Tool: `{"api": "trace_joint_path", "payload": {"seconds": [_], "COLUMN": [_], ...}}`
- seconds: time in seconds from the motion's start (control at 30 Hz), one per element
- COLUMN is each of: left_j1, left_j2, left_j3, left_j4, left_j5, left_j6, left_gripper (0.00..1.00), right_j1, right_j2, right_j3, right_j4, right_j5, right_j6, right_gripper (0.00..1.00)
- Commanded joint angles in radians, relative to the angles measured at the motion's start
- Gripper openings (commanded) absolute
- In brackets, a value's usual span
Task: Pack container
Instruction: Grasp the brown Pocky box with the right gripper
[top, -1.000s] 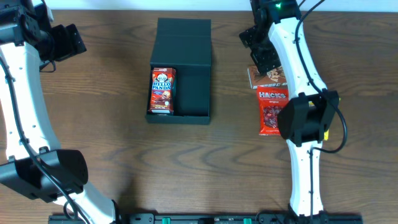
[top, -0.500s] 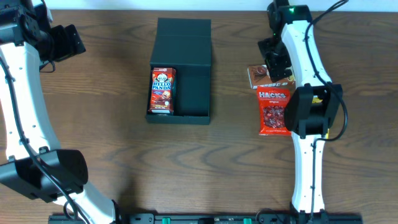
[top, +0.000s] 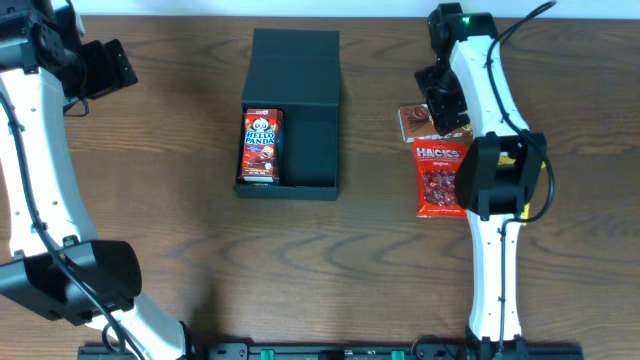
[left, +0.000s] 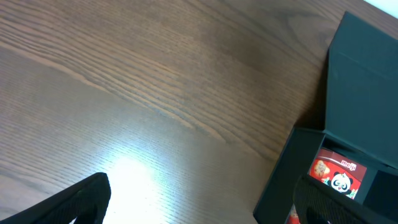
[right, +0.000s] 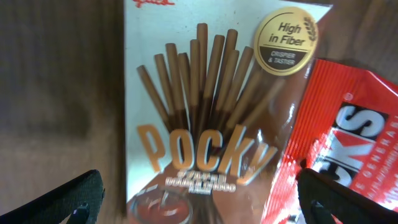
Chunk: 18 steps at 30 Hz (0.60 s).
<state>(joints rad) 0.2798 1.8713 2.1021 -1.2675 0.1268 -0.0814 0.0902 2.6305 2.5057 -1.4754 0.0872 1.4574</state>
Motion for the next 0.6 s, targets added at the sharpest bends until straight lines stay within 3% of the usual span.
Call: {"api": "trace_joint_path", "payload": {"seconds": [0.0,0.5,0.57], "left_j1": [0.004,0.004,0.004], "left_j2": [0.008,0.008,0.008], "left_j3": [-0.006,-0.006,-0.006], "left_j4": [0.000,-0.001,-0.001], "left_j5": [-0.015,-0.016,-0.016], "left_j6": [-0.008,-0.008,-0.008], "left_gripper": [0.95,0.95,0.95], "right_j1": [-0.004,-0.004,-0.004], "right_j2": [0.024,0.026,0.026], "right_j3": [-0.002,-0.098,-0.099], "right_j4": [0.003,0.065,0.069], "right_j5": [0.029,0.015,0.010], "right_j6": [-0.008,-0.042,-0.046], "right_gripper": [0.99,0.99,0.90]}}
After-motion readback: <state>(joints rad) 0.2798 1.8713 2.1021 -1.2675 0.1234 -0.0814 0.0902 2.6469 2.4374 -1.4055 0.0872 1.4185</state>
